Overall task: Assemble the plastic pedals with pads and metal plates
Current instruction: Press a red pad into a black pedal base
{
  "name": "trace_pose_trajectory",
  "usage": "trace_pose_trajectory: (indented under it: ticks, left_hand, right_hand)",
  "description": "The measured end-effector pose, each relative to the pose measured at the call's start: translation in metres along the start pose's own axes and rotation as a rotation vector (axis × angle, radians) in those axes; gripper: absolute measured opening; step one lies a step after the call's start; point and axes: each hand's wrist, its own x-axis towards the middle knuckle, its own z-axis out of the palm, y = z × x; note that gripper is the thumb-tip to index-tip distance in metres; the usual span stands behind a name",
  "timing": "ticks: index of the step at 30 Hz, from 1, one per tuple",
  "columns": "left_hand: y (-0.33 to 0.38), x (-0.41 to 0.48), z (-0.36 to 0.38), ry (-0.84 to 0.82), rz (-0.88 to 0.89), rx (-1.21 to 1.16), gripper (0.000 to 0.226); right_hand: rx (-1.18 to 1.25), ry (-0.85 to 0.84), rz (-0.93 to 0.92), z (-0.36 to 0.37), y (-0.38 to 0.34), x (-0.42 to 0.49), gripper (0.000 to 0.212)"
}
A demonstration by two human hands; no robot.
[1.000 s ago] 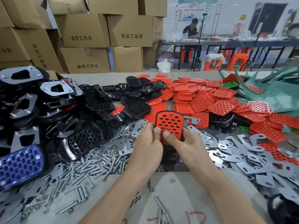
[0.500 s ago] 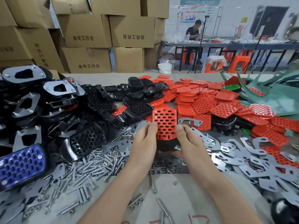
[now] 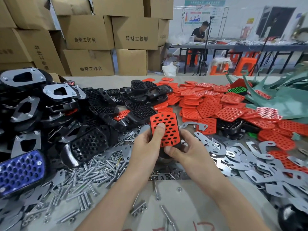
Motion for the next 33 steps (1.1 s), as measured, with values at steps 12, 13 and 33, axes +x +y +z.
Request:
trace_pose_trajectory:
  ticks: [12,13,33]
  left_hand:
    - [-0.004,0.003,-0.005,0.046,-0.092,-0.123,0.047]
    - [-0.004,0.003,-0.005,0.046,-0.097,-0.134,0.048]
    - [-0.007,0.002,-0.001,-0.086,0.103,0.052,0.033]
  right_hand:
    - [-0.099,0.046,-0.072,0.009,-0.002,0.003,0.063]
    - [-0.112,0.049,-0.074,0.010,-0.002,0.003,0.063]
    - [-0.060,0.231,-0.015,0.006,-0.005,0.000,0.022]
